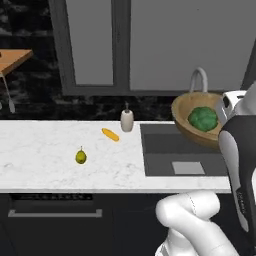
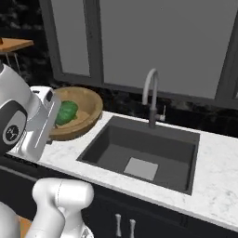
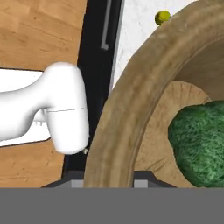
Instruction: Pick the broccoli from the sink and place it in the bowl. Then pick the bowl and place it in the microwave. Then close the microwave door and press the start button.
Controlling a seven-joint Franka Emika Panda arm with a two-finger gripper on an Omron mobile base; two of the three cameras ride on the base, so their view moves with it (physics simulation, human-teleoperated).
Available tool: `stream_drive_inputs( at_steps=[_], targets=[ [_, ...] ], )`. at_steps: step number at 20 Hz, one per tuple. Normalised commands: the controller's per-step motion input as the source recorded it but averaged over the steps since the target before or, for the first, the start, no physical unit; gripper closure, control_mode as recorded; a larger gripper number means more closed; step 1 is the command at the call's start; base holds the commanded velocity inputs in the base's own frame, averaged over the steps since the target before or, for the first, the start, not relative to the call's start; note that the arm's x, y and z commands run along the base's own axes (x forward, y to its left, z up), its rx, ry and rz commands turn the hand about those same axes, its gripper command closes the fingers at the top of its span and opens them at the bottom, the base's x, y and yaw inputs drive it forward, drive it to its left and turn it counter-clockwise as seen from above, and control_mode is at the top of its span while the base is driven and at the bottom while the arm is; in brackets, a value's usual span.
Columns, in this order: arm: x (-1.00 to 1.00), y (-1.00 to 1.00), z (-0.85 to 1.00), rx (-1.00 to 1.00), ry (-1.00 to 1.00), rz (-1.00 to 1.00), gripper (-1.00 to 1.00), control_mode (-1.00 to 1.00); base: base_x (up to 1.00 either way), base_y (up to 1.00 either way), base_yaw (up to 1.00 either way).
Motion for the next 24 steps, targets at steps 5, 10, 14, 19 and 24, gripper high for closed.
stream_drive_inputs(
  at_steps=[5, 10, 14, 19, 24],
  targets=[
    [0.00, 0.00, 0.00, 0.00, 0.00, 0.00, 1.00, 1.00, 0.00, 0.11, 0.98],
    [0.00, 0.00, 0.00, 0.00, 0.00, 0.00, 1.00, 1.00, 0.00, 0.00, 1.00],
    [0.00, 0.00, 0.00, 0.00, 0.00, 0.00, 1.00, 1.00, 0.00, 0.00, 1.00],
    [0.00, 0.00, 0.00, 0.00, 0.00, 0.00, 1.00, 1.00, 0.00, 0.00, 1.00],
    [0.00, 0.00, 0.00, 0.00, 0.00, 0.00, 1.00, 1.00, 0.00, 0.00, 1.00]
  ],
)
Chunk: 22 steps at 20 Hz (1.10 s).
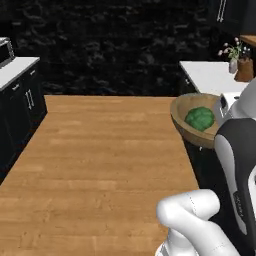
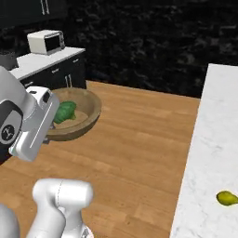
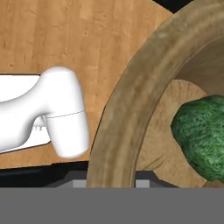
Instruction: Pick the broccoli from the sink and place it in the bowl. Then pick the bowl and place it in the microwave. Then close the microwave door and press the start button.
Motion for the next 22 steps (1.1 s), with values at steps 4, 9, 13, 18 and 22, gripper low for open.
stream_drive_inputs(
  at_steps=[4, 9, 13, 18, 22],
  targets=[
    [0.00, 0.00, 0.00, 0.00, 0.00, 0.00, 1.00, 1.00, 0.00, 0.00, 1.00],
    [0.00, 0.00, 0.00, 0.00, 0.00, 0.00, 1.00, 1.00, 0.00, 0.00, 1.00],
    [0.00, 0.00, 0.00, 0.00, 0.00, 0.00, 1.00, 1.00, 0.00, 0.00, 1.00],
    [0.00, 0.00, 0.00, 0.00, 0.00, 0.00, 1.00, 1.00, 0.20, -0.30, 0.85],
    [0.00, 0.00, 0.00, 0.00, 0.00, 0.00, 1.00, 1.00, 0.52, -0.82, 0.59]
  ],
)
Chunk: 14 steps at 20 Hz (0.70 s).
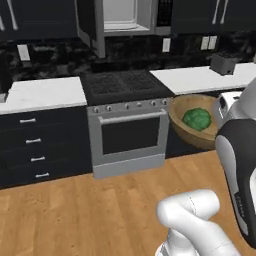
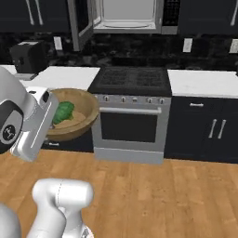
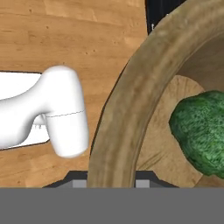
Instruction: Pick the broccoli from the sink and place it in the bowl. Then pick the bowl and place it in the microwave. Then close the microwave door and press the start button.
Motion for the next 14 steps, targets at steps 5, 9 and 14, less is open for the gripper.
stream_drive_inputs(
  at_steps=[5, 9, 14],
  targets=[
    [0.00, 0.00, 0.00, 0.00, 0.00, 0.00, 1.00, 1.00, 0.62, -0.89, 0.55],
    [0.00, 0.00, 0.00, 0.00, 0.00, 0.00, 1.00, 1.00, 1.00, -0.66, 0.52],
    [0.00, 0.00, 0.00, 0.00, 0.00, 0.00, 1.00, 1.00, 1.00, -0.72, 0.49]
  ],
)
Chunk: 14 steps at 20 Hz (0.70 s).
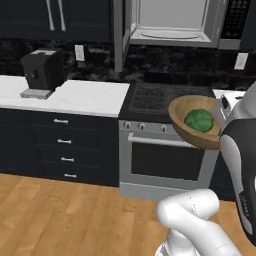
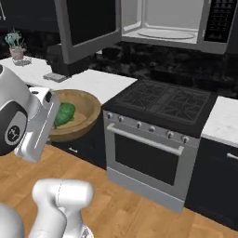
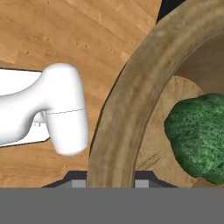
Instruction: Pick the broccoli from the sink and place it in the bowl. Then pick the bowl and place it in the microwave. Then close the microwave door and press the start button.
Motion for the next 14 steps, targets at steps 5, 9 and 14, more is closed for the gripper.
stream_drive_inputs(
  at_steps=[5, 9, 14],
  targets=[
    [0.00, 0.00, 0.00, 0.00, 0.00, 0.00, 1.00, 1.00, 0.47, -0.97, 0.41],
    [0.00, 0.00, 0.00, 0.00, 0.00, 0.00, 1.00, 1.00, 0.23, -0.97, 0.27],
    [0.00, 0.00, 0.00, 0.00, 0.00, 0.00, 1.00, 1.00, 0.64, -0.58, 0.12]
  ],
)
